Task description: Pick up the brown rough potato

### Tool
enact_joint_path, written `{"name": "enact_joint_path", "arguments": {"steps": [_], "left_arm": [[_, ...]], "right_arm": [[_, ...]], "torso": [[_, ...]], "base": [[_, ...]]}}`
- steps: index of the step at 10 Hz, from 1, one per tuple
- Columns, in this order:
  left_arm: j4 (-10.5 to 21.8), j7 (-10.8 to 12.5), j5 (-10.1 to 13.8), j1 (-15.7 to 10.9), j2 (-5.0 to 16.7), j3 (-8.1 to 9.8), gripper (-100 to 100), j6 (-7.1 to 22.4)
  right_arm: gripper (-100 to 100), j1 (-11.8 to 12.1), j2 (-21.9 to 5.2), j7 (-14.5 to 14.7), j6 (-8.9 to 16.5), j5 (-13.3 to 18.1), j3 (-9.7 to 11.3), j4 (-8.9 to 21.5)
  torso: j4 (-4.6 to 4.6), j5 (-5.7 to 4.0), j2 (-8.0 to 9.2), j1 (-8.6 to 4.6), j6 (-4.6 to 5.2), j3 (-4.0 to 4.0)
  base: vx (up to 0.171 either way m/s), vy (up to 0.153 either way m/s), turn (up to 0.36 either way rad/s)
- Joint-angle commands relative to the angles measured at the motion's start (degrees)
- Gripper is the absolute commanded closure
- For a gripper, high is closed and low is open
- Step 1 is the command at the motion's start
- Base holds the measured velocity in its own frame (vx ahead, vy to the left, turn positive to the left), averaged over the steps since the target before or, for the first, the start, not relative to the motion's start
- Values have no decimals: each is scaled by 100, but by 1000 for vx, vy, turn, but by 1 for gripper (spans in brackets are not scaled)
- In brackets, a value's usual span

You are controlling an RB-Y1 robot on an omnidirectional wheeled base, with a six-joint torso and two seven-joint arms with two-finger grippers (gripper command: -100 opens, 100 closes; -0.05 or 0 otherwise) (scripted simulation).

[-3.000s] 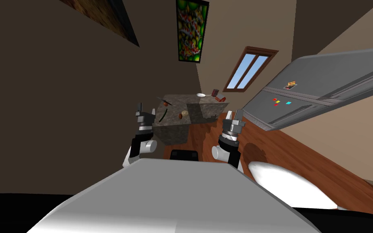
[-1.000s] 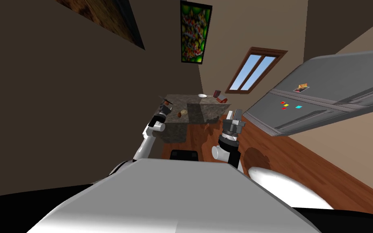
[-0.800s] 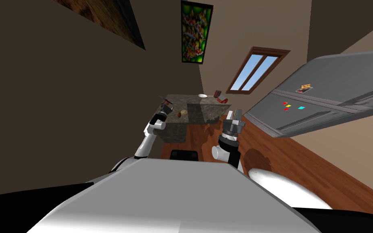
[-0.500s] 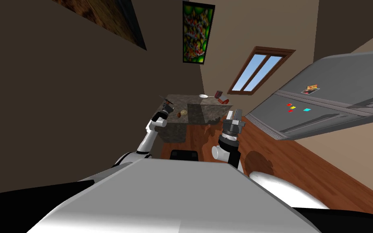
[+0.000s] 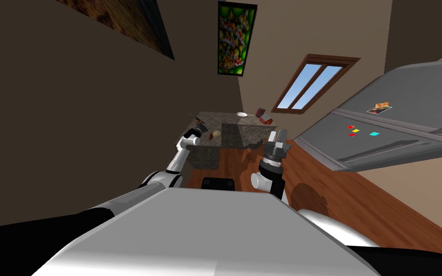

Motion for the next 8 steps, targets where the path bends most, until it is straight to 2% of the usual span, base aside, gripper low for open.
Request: {"name": "enact_joint_path", "arguments": {"steps": [1,2,3,4,5,6,7,8], "left_arm": [[286,263,56,-286,21,-22,-100,286],[427,263,56,-364,21,-22,-100,336],[614,483,91,-572,19,-33,-100,550],[762,483,91,-670,19,-33,-100,604],[930,697,121,-871,11,-44,-100,832],[1130,697,121,-967,11,-44,-100,869],[1311,902,146,-1200,-1,-53,-100,1098],[1481,902,146,-1253,-1,-53,-100,1129]], "right_arm": [[0,0,0,0,0,0,0,0],[0,0,0,0,0,0,0,0],[0,0,0,0,0,0,0,0],[0,0,0,0,0,0,0,0],[0,0,0,0,0,0,0,0],[0,0,0,0,0,0,0,0],[0,0,0,0,0,0,0,0],[0,1,0,0,0,0,0,0]], "torso": [[0,0,0,0,0,0],[1,0,5,-2,-2,3],[1,0,5,-1,0,3],[1,-1,2,-5,1,2],[1,0,3,0,0,2],[1,0,1,-4,-2,1],[0,0,-1,0,-1,-1],[-1,-1,-3,-8,-3,-2]], "base": [[12,-89,108],[18,-87,61],[28,-95,158],[22,-82,0],[27,-96,123],[35,-87,71],[38,-111,150],[37,-94,64]]}}
